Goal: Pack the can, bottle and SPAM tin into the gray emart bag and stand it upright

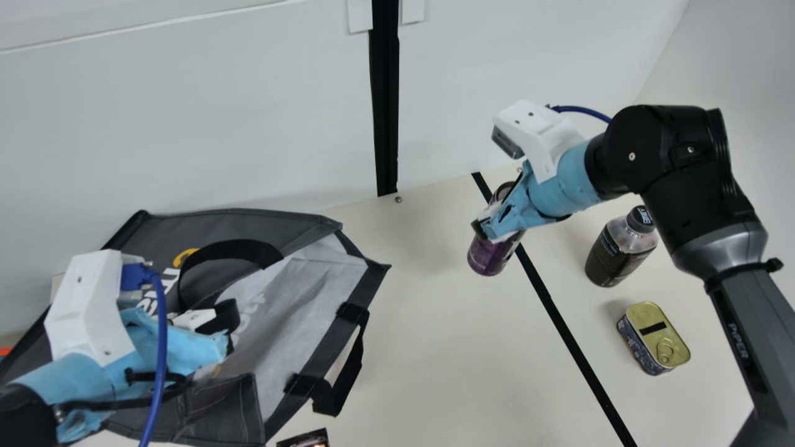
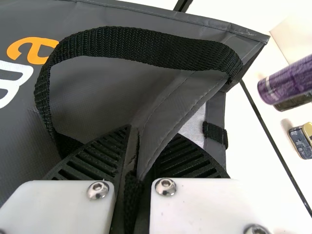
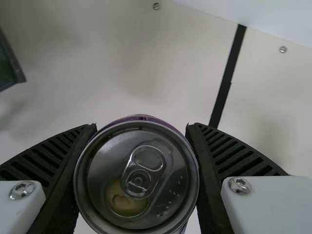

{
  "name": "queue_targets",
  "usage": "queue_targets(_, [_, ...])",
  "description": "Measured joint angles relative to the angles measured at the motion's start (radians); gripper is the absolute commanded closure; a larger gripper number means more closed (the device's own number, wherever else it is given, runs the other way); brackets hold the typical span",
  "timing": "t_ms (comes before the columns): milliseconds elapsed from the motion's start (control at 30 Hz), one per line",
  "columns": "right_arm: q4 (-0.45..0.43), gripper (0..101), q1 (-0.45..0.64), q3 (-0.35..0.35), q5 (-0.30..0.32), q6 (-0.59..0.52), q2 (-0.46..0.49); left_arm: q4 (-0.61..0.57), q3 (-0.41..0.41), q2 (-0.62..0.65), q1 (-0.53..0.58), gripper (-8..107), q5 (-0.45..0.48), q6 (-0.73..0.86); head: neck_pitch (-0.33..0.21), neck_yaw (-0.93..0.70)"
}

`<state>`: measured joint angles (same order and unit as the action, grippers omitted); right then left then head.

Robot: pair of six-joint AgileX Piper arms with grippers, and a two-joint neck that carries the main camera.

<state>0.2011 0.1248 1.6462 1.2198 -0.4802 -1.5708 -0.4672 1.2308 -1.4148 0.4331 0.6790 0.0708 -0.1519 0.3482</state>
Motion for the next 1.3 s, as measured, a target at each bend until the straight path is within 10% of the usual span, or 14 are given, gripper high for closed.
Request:
queue_targets(833, [0.132,101,-0.1,-0.227,0.0,-0.218,0.159,0.0,0.0,0.0,0.0,107,0.0,0.0,0.0,0.0])
queue_targets(1300, [0.293,101,-0.1,-0.238,0.0,-0.309,0.219,0.0,0.0,0.0,0.0,107,0.0,0.0,0.0,-0.002])
